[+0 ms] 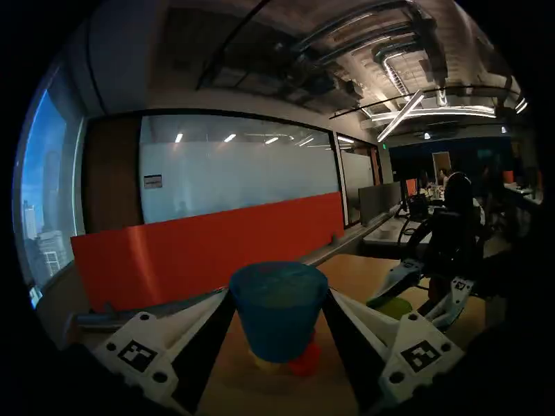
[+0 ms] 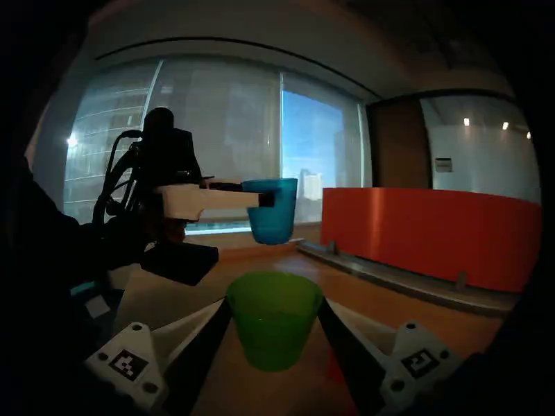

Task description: Pour water

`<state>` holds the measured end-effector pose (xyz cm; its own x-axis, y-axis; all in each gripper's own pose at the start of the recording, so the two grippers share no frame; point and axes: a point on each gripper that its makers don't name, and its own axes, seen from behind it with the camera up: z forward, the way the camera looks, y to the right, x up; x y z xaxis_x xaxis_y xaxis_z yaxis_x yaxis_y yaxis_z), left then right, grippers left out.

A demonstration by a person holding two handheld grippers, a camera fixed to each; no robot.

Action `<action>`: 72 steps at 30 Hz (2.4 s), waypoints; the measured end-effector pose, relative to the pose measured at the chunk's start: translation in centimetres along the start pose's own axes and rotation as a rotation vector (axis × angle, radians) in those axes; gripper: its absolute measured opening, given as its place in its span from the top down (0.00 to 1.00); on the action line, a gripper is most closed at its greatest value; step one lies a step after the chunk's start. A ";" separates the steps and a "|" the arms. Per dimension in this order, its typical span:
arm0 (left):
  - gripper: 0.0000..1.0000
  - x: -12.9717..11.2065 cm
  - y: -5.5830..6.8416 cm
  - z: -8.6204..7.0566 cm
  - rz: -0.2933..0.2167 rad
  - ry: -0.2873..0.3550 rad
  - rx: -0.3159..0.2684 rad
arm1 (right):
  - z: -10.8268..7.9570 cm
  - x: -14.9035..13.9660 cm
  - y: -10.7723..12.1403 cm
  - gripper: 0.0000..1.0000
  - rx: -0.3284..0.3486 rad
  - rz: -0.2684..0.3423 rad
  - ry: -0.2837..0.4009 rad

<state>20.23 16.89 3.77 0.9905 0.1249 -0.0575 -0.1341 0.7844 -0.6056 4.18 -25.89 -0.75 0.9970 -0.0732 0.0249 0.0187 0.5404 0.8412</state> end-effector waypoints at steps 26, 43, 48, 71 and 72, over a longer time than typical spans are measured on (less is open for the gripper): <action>0.14 -11.0 2.2 0.8 0.006 -0.261 -0.082 | -2.1 -4.1 0.4 0.08 0.000 0.009 -0.167; 0.13 -15.8 3.7 0.4 0.044 -0.391 -0.158 | -2.5 -7.0 0.2 0.08 0.017 -0.005 -0.266; 0.13 -17.4 4.0 -0.1 0.059 -0.436 -0.182 | -2.6 -8.0 -0.1 0.08 0.029 -0.005 -0.295; 0.13 -23.1 5.4 0.5 0.090 -0.563 -0.258 | -2.4 -13.9 -0.2 0.08 0.046 0.002 -0.423; 0.13 -23.4 5.5 0.5 0.090 -0.568 -0.261 | -2.4 -14.2 -0.2 0.08 0.045 0.002 -0.428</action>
<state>-3.70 18.60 2.21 0.7953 0.5427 0.2702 -0.1328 0.5908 -0.7958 -9.75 -22.92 -2.53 0.8758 -0.4184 0.2406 0.0036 0.5042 0.8636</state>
